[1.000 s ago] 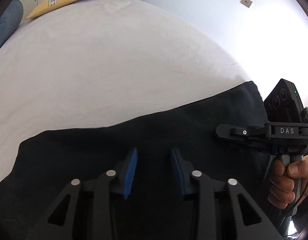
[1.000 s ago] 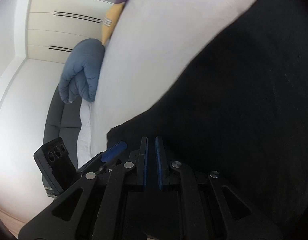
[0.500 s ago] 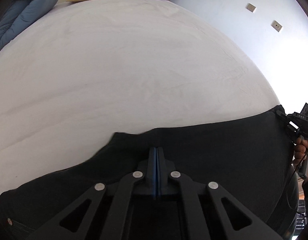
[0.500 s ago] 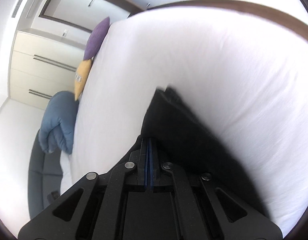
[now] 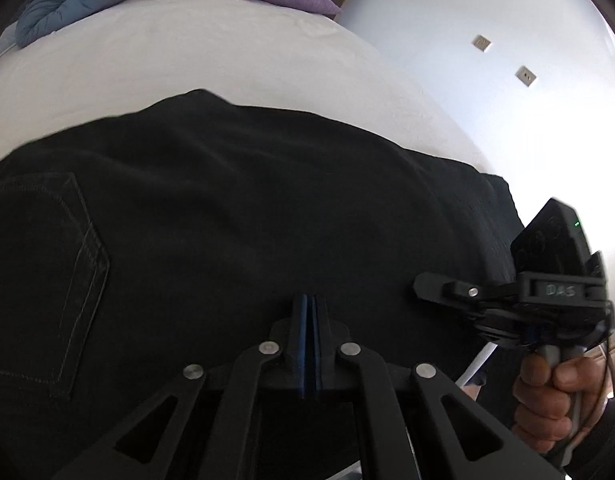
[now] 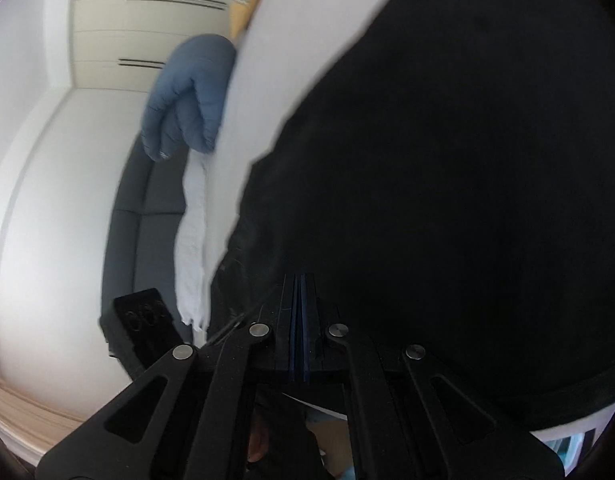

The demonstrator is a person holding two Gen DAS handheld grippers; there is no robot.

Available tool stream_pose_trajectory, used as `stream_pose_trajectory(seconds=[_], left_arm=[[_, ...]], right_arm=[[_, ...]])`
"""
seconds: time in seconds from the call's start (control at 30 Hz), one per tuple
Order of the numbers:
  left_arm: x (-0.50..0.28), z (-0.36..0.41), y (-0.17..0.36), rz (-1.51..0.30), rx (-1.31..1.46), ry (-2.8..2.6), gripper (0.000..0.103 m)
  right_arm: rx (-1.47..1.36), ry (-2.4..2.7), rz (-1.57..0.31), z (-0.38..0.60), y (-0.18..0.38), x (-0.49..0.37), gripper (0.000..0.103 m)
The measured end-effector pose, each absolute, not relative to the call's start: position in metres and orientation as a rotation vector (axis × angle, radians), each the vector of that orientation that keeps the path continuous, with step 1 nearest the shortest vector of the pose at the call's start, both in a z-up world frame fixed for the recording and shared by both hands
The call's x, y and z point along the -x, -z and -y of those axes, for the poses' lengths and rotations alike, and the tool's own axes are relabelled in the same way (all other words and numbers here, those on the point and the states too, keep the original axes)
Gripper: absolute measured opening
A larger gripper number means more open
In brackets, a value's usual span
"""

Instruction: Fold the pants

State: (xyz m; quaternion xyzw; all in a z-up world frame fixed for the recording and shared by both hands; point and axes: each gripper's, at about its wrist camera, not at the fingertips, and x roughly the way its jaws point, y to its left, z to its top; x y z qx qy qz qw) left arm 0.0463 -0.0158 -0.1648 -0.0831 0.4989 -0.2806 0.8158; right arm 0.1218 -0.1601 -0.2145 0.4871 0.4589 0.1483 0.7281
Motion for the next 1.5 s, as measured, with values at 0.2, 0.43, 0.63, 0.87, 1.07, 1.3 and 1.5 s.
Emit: stream_pose_trajectory(seconds=[0.2,0.43,0.63,0.87,1.07,1.3,1.5], left_arm=[[-0.050,-0.042,0.174,-1.048,0.286,0.558,0.002],[-0.061,-0.092,0.173,-1.035,0.239,0.554,0.004],[-0.073,-0.176,0.177,-1.035,0.361,0.468,0.004],[-0.085,-0.251,0.145,-0.981,0.334,0.218,0.003],[-0.110,-0.158,0.113,-0.902,0.384,0.455,0.030],[-0.168,-0.022,0.157,-1.059,0.236,0.655,0.030],[-0.216,-0.048,0.186,-1.084,0.340,0.576,0.006]], right_arm=[[-1.125,-0.163,-0.865,0.243,0.227,-0.106,0.000],[-1.205,0.096,-0.701,0.375,0.219,-0.051,0.000],[-1.236,0.204,-0.638,0.434,0.219,-0.029,0.000],[-1.240,0.233,-0.593,0.406,0.194,-0.058,0.000],[-1.171,-0.122,-0.701,0.306,0.169,-0.131,0.000],[-1.053,-0.465,-0.959,0.146,0.194,-0.252,0.000],[-1.101,-0.363,-1.013,0.146,0.256,-0.266,0.000]])
